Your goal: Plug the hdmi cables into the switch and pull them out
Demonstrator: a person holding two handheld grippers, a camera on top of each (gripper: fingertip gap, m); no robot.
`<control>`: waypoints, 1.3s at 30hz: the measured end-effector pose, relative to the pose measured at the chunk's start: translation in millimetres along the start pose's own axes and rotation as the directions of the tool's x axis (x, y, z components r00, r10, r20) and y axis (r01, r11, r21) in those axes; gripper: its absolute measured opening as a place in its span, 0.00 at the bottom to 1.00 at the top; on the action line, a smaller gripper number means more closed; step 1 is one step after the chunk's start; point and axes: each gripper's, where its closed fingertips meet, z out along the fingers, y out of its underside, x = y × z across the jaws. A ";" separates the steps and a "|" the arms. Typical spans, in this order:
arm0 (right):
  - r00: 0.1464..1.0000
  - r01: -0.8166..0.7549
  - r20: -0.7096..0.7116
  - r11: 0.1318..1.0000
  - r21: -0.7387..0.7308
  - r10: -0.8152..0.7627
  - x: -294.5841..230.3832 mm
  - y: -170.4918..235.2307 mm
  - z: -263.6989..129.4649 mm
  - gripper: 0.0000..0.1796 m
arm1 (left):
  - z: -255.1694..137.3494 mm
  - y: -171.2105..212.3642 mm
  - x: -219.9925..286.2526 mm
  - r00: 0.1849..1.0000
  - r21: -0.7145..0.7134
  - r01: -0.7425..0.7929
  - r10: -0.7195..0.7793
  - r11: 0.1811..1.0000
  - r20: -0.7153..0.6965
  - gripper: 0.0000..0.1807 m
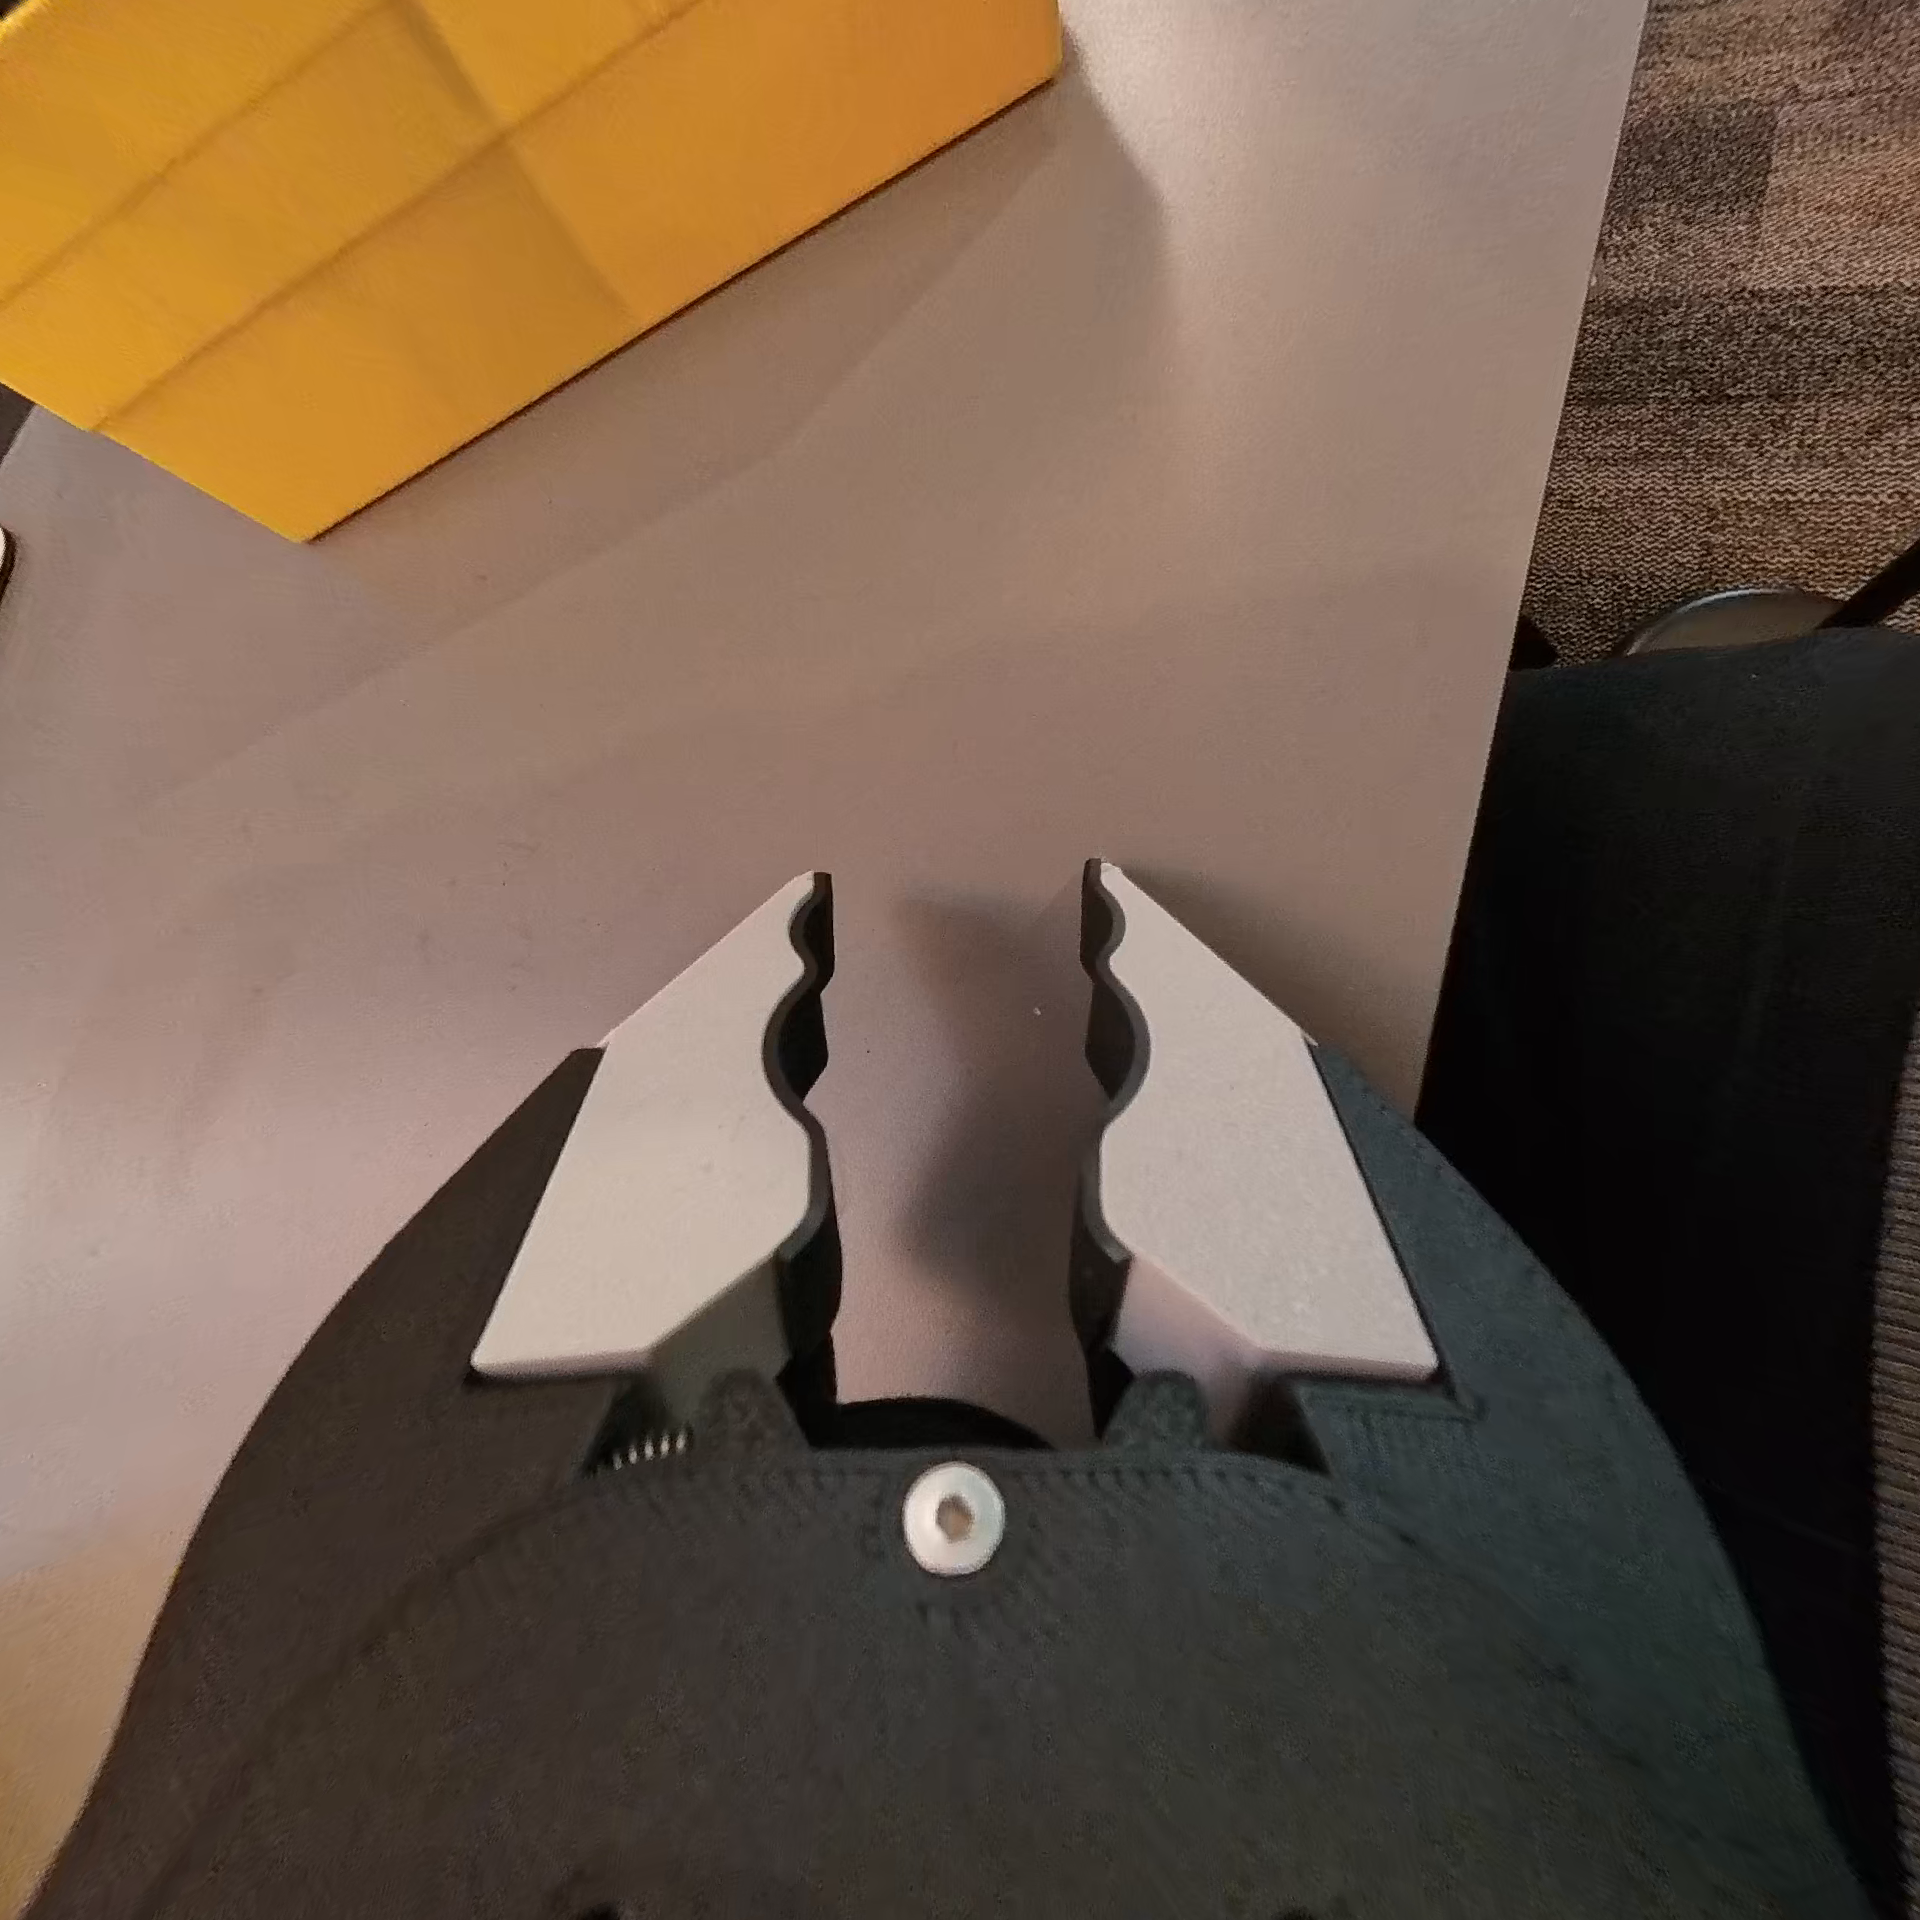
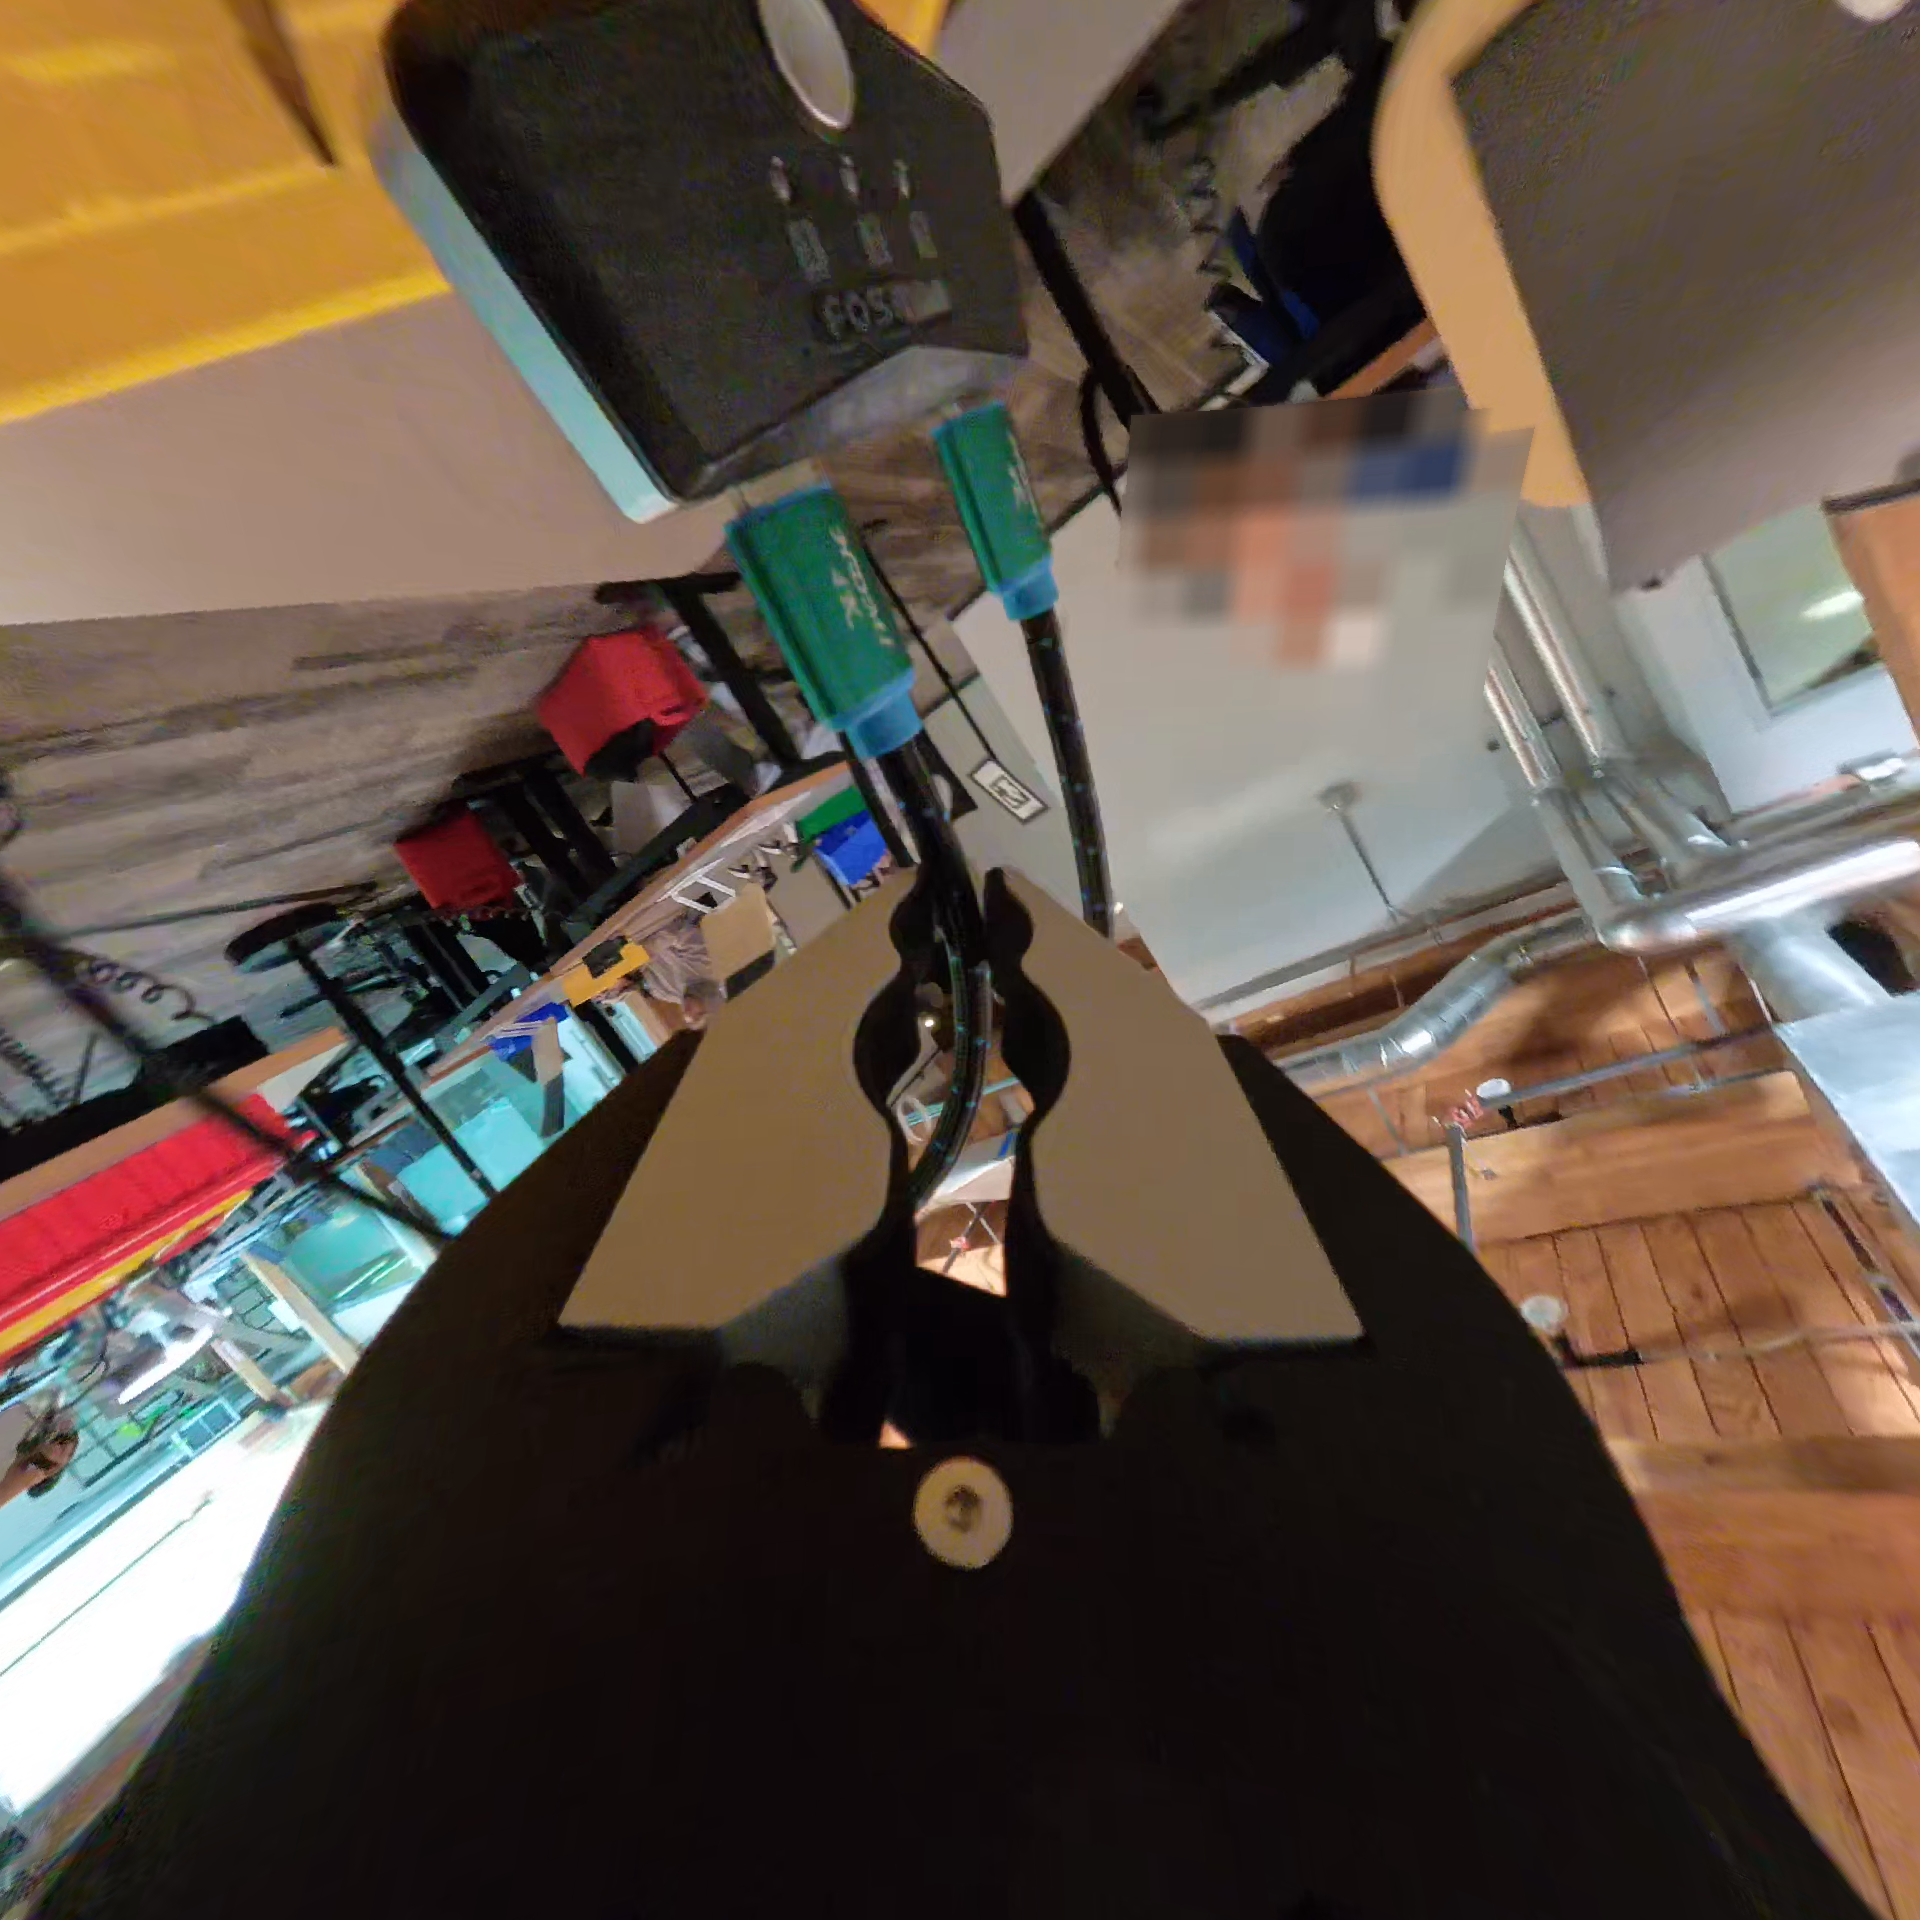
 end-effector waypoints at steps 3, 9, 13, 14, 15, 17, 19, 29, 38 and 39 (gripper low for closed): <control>0.999 -0.046 0.000 0.999 -0.011 0.046 11.2 9.1 2.1 0.04 | 0.0 -0.1 0.0 1.000 0.000 -0.001 0.001 1.000 0.001 0.25; 0.980 -0.143 0.155 0.983 0.116 0.124 -16.4 -28.4 3.6 0.03 | -0.5 -0.3 0.6 1.000 0.002 -0.007 0.007 1.000 -0.001 0.25; 0.938 -0.327 0.161 0.936 0.130 0.306 -25.1 -50.3 6.9 0.03 | -0.5 -0.5 1.2 1.000 0.004 -0.008 0.008 1.000 -0.006 0.25; 0.926 -0.368 0.145 0.920 0.133 0.349 -26.1 -51.9 10.5 0.04 | -0.6 -0.5 1.3 1.000 0.004 -0.009 0.009 1.000 -0.006 0.25; 0.915 -0.396 0.138 0.910 0.127 0.379 -30.3 -52.4 14.5 0.04 | -0.7 -0.5 1.3 1.000 0.004 -0.010 0.010 1.000 -0.006 0.25; 0.865 -0.483 0.221 0.868 0.120 0.451 -48.6 -59.1 19.7 0.06 | -0.8 -0.5 1.2 1.000 0.005 -0.011 0.011 1.000 -0.004 0.25; 0.740 -0.630 0.376 0.771 0.095 0.558 -67.1 -68.5 19.4 0.16 | -0.7 -0.6 1.2 1.000 0.005 -0.011 0.011 1.000 -0.004 0.25; 0.238 -0.968 0.600 0.236 0.085 0.764 -86.1 -84.9 9.0 0.45 | -0.5 -0.5 0.8 1.000 0.003 -0.005 0.005 1.000 -0.007 0.25; -0.073 -0.861 0.741 -0.418 0.292 0.667 -57.3 -67.0 -56.7 0.46 | -0.6 -0.3 1.0 1.000 0.002 -0.002 0.002 1.000 -0.014 0.25; -0.123 -0.803 0.771 -0.519 0.292 0.624 -55.6 -61.4 -63.9 0.41 | -0.5 -0.4 1.1 1.000 0.002 -0.003 0.003 1.000 -0.014 0.25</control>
